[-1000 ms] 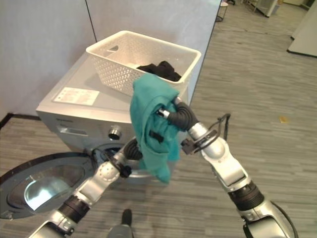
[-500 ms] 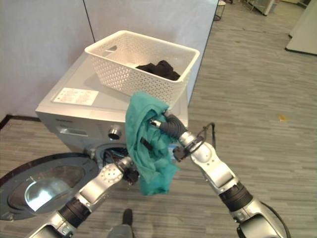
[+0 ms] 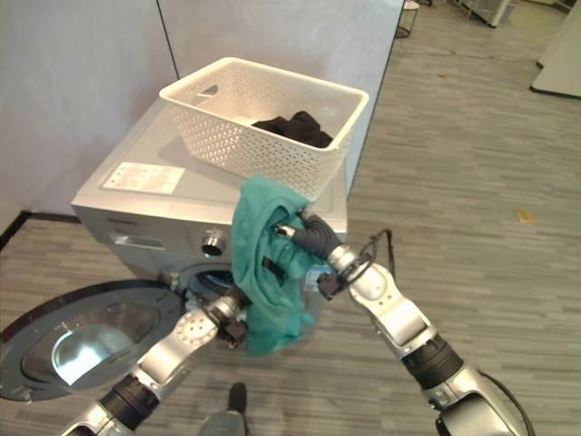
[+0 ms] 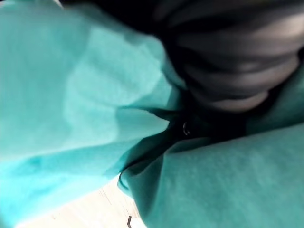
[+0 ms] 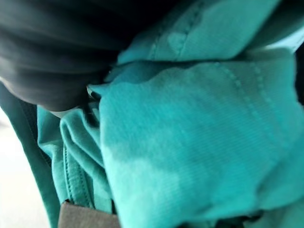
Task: Grab the laundry basket,head to the washer,open it,put in the laundry and shut it.
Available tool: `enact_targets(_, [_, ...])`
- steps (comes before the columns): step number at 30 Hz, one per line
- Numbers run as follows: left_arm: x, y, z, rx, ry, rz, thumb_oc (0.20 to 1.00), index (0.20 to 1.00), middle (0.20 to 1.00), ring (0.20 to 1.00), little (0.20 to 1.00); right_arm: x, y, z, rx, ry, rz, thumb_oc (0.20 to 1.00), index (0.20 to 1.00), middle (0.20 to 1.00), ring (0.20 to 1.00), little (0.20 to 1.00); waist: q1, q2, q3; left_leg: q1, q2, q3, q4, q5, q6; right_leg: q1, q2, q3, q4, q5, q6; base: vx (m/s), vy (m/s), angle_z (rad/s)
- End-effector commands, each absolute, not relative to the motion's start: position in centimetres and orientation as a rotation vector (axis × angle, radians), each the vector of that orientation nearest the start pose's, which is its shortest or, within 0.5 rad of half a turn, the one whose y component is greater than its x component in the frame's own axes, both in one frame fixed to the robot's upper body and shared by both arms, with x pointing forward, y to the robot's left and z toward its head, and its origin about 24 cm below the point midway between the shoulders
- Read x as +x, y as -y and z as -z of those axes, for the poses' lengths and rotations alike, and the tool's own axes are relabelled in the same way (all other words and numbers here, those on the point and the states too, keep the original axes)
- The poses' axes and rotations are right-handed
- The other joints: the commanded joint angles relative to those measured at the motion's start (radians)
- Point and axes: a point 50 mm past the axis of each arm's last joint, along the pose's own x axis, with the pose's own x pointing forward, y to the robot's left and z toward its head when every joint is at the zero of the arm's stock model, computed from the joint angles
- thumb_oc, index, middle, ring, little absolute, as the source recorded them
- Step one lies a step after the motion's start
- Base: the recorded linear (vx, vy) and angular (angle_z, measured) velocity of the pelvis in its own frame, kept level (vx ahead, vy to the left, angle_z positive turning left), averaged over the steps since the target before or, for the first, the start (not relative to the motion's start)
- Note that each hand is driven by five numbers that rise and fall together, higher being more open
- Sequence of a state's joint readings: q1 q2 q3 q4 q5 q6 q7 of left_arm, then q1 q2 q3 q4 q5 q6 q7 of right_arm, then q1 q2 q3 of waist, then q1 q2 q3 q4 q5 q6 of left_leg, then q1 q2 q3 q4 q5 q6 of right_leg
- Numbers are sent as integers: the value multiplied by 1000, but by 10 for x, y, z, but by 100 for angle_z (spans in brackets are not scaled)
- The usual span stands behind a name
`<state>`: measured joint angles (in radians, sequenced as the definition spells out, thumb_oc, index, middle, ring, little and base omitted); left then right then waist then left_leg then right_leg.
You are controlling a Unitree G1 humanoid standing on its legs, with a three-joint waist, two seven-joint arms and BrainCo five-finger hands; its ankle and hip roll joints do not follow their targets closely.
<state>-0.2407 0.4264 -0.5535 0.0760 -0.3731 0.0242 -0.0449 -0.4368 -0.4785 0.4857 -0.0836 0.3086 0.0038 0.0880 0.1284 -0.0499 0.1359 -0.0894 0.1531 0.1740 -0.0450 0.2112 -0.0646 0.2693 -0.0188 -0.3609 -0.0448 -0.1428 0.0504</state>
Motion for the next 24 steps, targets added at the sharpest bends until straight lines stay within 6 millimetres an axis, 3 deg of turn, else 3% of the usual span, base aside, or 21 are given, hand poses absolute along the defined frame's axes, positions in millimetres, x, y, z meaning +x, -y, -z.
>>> enact_targets(1, [273,-98,-64,132,72,534,200,200,200,200,200,290,95,-142,-223,345,-613,200,200,200,200,200,19,13,-81,-52,50,-2,-25,27,-39,-31,-24,-25,70,-63,-5,0,0,0])
enact_targets(5, [274,-106,-60,166,74,482,200,200,200,200,200,288,97,-133,-230,312,-616,200,200,200,200,200,20,8,-81,-53,51,-3,-25,29,-41,-28,-23,-28,68,-64,-7,10,-13,3])
enact_targets(6, [274,-109,-59,169,71,464,200,200,200,200,200,288,98,-130,-240,302,-611,319,319,319,319,319,20,6,-81,-53,51,-4,-25,29,-41,-28,-23,-28,68,-64,-7,0,0,0])
enact_targets(7, [274,-113,-58,172,72,444,200,200,200,200,200,288,100,-128,-261,297,-609,539,539,539,539,539,22,5,-80,-52,51,-4,-25,30,-41,-28,-23,-29,67,-64,-7,0,0,0])
enact_targets(8, [274,-113,-58,172,72,443,200,200,200,200,200,288,100,-128,-261,297,-610,605,605,605,605,605,22,5,-80,-52,51,-4,-25,30,-41,-28,-23,-29,67,-64,-7,0,0,0])
enact_targets(9, [273,-118,-57,178,72,424,200,200,200,200,200,287,102,-128,-285,301,-608,1000,1000,1000,1000,1000,22,4,-80,-52,51,-3,-25,30,-42,-28,-22,-29,67,-64,-7,0,0,0])
enact_targets(13, [271,-130,-51,193,54,375,200,200,200,200,200,284,112,-126,-327,305,-602,1000,1000,1000,1000,1000,23,2,-81,-53,53,-3,-25,32,-44,-27,-21,-32,65,-64,-8,0,0,0])
enact_targets(14, [267,-142,-45,212,41,330,200,200,200,200,200,280,126,-127,-361,322,-569,1000,1000,1000,1000,1000,20,2,-83,-52,54,-1,-25,32,-46,-24,-20,-36,63,-64,-7,0,0,0])
enact_targets(22, [254,-169,-28,173,-7,214,200,200,200,200,200,261,162,-137,-387,376,-516,1000,1000,1000,1000,1000,-5,-3,-91,-44,58,11,-27,29,-48,-24,-23,-27,62,-60,-4,2,-1,-1])
enact_targets(24, [244,-180,-25,116,-16,167,200,200,200,200,200,249,177,-129,-429,330,-525,1000,1000,1000,1000,1000,-15,-7,-98,-45,61,17,-27,31,-49,-26,-24,-23,60,-58,-4,12,-10,-9])
